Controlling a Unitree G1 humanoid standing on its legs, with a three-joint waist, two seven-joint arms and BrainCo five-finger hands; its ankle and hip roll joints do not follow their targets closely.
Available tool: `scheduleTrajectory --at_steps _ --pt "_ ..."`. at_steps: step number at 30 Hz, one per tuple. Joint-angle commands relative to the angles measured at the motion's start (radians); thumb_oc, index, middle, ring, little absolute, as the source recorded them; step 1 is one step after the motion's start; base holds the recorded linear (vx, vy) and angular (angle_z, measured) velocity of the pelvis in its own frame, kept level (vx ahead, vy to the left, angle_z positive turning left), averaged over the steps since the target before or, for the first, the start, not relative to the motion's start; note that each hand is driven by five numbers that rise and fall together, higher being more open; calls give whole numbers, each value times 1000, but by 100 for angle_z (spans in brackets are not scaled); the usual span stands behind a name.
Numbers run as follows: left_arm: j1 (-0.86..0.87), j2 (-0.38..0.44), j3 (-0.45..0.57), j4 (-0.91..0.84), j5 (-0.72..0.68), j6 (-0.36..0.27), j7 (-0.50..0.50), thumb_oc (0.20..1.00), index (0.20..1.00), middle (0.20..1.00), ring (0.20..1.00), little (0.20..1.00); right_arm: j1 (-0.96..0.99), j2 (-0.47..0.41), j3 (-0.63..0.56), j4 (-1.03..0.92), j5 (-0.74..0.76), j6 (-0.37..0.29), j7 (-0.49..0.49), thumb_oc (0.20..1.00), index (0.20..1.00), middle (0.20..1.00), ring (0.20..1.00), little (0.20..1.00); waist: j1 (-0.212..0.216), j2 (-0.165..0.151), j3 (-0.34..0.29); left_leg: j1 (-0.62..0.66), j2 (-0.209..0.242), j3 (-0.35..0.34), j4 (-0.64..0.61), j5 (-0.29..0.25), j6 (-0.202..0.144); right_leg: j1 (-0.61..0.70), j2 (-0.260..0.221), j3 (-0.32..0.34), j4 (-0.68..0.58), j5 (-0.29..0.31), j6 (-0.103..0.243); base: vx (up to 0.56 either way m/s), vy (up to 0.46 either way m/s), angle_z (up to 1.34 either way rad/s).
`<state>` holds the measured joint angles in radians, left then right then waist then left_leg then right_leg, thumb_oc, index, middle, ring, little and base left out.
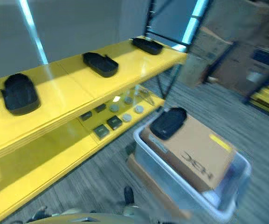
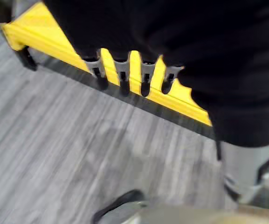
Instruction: Move parts from the plastic box to the shelf.
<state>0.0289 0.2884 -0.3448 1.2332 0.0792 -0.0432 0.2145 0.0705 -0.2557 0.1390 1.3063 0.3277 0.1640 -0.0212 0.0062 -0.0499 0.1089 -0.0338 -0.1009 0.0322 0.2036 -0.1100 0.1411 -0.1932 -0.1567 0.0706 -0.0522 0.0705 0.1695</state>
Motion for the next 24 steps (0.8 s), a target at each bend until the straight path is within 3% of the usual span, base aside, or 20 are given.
scheduleTrajectory --at_steps 1,3,4,7,11,14,19,21,24 --pt "2 29 18 -1 -43 -8 3 1000 1000 1000 1000 1000 -49 -41 13 -20 44 -9 31 1000 1000 1000 1000 1000 69 33 72 70 67 36 -39 -94 -108 60 -75 -176 -35 48 64 -230 29 -178" --pt "0 31 29 -3 -55 -18 4 1000 1000 1000 1000 1000 -57 -42 17 -10 31 -10 37 1000 1000 1000 1000 1000 86 29 77 88 70 123 -44 -102 -98 85 -92 -312 -30 82 56 -84 -24 -169" --pt "-8 29 27 -5 -75 -19 12 1000 1000 1000 1000 1000 -60 -45 19 -4 10 -11 35 1000 1000 1000 1000 1000 89 40 77 101 76 157 -54 -115 -89 86 -87 -355 43 54 54 -44 -17 -160" --pt "-43 28 24 -6 -142 -15 15 1000 1000 1000 1000 1000 -63 -45 37 -1 -33 -27 53 1000 1000 1000 1000 1000 76 36 71 101 80 223 -69 -112 -77 79 -74 -392 92 26 44 -18 -88 -111" --pt "-83 12 5 -8 -120 -31 26 1000 1000 1000 1000 1000 -57 -32 43 5 0 -65 48 1000 1000 1000 1000 1000 57 20 65 93 97 246 -73 -105 -85 82 -45 -385 39 40 44 93 -257 -41" --pt "-92 -5 -18 -23 -101 -63 43 1000 1000 1000 1000 1000 -49 -16 36 -4 -20 -84 48 1000 1000 1000 1000 1000 33 18 56 98 127 264 -91 -91 -99 97 -17 -370 38 22 25 129 -243 -21" --pt "-99 -22 -32 -49 -95 -62 55 1000 1000 1000 1000 1000 -42 -5 29 2 -12 -102 34 1000 1000 1000 1000 1000 18 15 45 88 189 301 -59 -82 -132 122 7 -382 33 2 -5 136 -274 -27" --pt "-99 -30 -44 -53 -89 -59 73 1000 1000 1000 1000 1000 -52 -8 26 1 -10 -103 29 1000 1000 1000 1000 1000 15 13 42 72 233 308 4 -92 -154 124 13 -394 42 -12 -25 135 -288 50" --pt "-96 -36 -34 -56 -114 -61 88 1000 1000 1000 1000 1000 -74 -35 40 -16 -24 -88 31 1000 1000 1000 1000 1000 31 20 58 -7 311 238 242 15 -219 136 47 -391 40 -49 -79 115 -292 -22"
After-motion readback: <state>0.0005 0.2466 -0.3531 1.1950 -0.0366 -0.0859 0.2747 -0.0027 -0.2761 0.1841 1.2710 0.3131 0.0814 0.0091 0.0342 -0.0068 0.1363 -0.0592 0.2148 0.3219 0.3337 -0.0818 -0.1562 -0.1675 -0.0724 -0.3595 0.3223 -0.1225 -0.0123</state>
